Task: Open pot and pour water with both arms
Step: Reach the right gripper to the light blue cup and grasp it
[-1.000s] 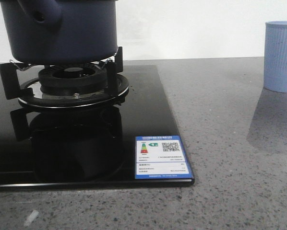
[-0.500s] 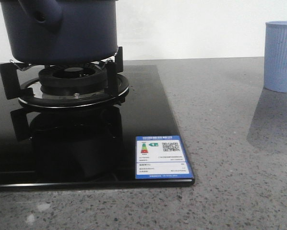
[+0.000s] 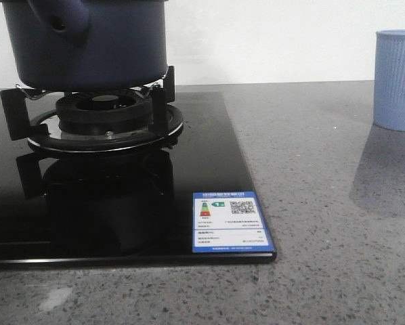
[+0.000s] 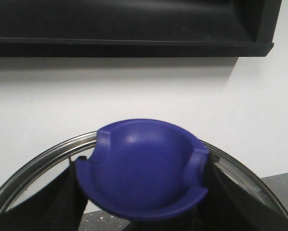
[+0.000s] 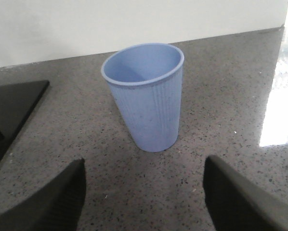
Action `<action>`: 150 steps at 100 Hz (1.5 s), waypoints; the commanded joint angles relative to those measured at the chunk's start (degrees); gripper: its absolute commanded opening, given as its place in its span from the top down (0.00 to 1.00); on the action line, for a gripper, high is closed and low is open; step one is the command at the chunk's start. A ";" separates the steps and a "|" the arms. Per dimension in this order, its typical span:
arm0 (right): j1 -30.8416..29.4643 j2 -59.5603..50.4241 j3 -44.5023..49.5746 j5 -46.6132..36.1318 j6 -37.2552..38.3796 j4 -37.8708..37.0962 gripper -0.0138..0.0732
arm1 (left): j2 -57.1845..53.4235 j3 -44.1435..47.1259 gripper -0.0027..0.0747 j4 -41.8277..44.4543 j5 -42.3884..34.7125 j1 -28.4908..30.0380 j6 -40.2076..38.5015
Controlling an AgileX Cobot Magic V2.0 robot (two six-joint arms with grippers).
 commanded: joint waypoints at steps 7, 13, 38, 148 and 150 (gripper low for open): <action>0.10 6.83 -1.43 -11.85 -0.48 -0.27 0.31 | -1.72 -2.12 0.46 0.47 -5.57 1.50 -0.24; 0.10 10.11 -1.43 -14.71 -0.48 -0.27 0.30 | -1.72 -2.12 0.46 0.47 -5.57 1.98 -0.24; 1.70 22.40 -1.75 -25.01 0.02 -0.37 0.20 | -1.72 -2.12 0.46 0.47 -5.57 1.97 -0.24; 3.90 45.78 -11.27 -44.91 0.02 2.53 0.15 | -1.72 -2.12 0.46 0.47 -5.57 1.97 -0.24; 3.89 45.94 -11.27 -44.90 0.02 2.53 0.15 | -1.72 -2.12 0.46 0.47 -5.57 1.97 -0.24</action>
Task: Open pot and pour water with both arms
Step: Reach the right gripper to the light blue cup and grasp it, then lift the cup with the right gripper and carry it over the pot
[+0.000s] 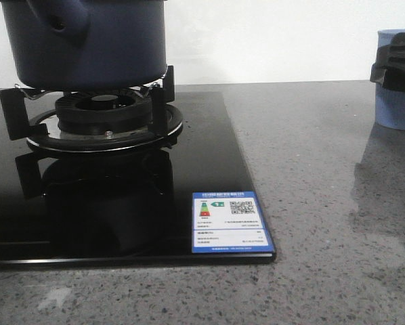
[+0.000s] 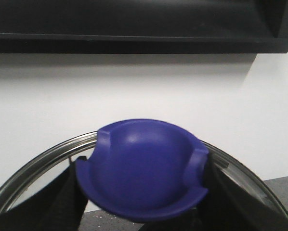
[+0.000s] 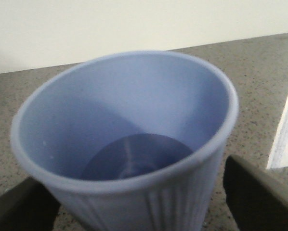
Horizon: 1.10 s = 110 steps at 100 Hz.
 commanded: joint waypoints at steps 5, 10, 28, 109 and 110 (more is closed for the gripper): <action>-0.80 -0.02 -1.64 -5.01 -0.17 0.00 0.15 | -1.72 -2.12 0.46 0.35 -5.97 0.04 -0.24; -0.80 0.25 -1.79 -5.12 -0.17 0.00 0.15 | -1.72 -2.12 0.46 0.35 -5.97 0.04 -0.24; -0.80 0.25 -1.77 -5.50 -0.17 0.00 0.15 | -1.72 -2.12 0.46 0.35 -5.97 0.04 -0.24; -0.80 -7.21 -3.28 -2.06 -0.17 -7.43 0.45 | -1.72 -2.12 0.46 0.35 -5.97 0.04 -0.24; -0.80 -7.40 -3.54 -1.74 -0.17 -7.88 0.45 | -1.72 -2.12 0.46 0.35 -5.97 0.04 -0.24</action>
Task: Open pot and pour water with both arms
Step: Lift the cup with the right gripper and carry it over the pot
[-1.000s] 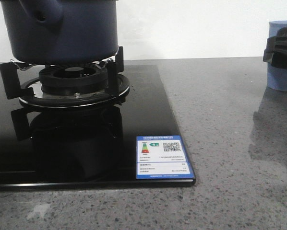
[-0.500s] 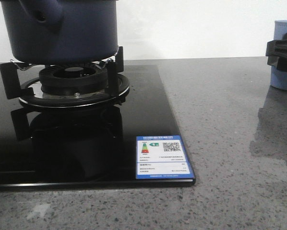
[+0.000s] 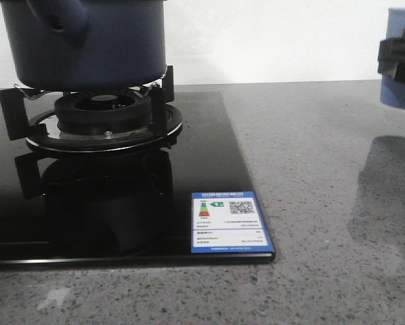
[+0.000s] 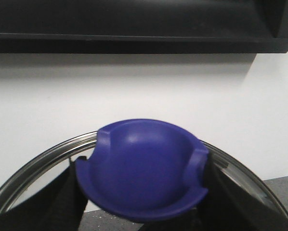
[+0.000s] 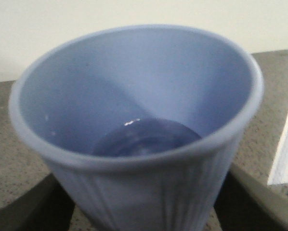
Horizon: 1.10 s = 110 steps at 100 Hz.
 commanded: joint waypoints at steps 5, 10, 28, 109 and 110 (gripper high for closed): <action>-0.05 -5.30 -3.80 -1.23 -0.17 -4.82 0.45 | -1.72 -2.12 0.46 0.35 -6.06 0.04 -0.24; 0.75 -6.75 -4.86 0.76 -0.17 -5.23 0.45 | -1.72 -2.12 0.46 0.35 -6.06 0.04 -0.24; 5.34 -9.05 -9.51 6.64 -0.17 -7.81 0.45 | -1.72 -2.12 0.46 0.35 -6.06 0.04 -0.24; 22.55 1.87 -41.60 39.01 -0.17 -23.86 0.45 | -1.72 -2.12 0.46 0.35 -7.24 2.94 -0.24; 22.58 2.05 -42.30 39.42 -0.17 -24.17 0.45 | -1.72 -2.12 0.46 0.35 -7.24 2.94 -0.24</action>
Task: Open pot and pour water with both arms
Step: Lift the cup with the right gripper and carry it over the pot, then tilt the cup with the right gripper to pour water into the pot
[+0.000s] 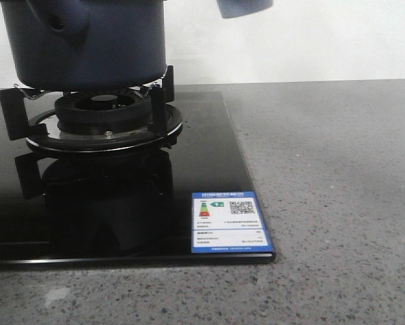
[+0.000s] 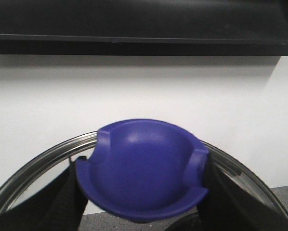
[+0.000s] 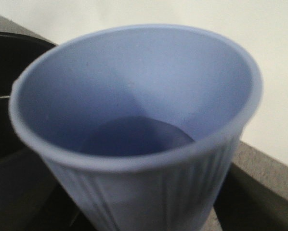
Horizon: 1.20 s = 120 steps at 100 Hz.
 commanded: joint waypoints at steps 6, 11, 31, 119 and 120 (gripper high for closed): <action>1.50 0.37 -8.67 2.00 -0.27 -6.55 0.45 | -1.72 -2.12 0.46 0.24 -7.23 0.10 -0.24; 2.39 1.31 -10.89 4.25 -0.27 -8.77 0.45 | -1.72 -2.12 0.46 0.24 -7.29 0.10 -0.24; 5.47 5.47 -19.25 12.11 -0.27 -18.17 0.45 | -1.72 -2.12 0.46 0.24 -7.37 0.10 -0.24; 9.45 12.45 -23.60 9.55 -0.27 -60.50 0.45 | -1.72 -2.12 0.46 0.24 -7.37 0.10 -0.24; 9.45 12.45 -23.60 9.51 -0.27 -60.90 0.45 | -1.72 -2.12 0.46 0.24 -7.37 0.10 -0.24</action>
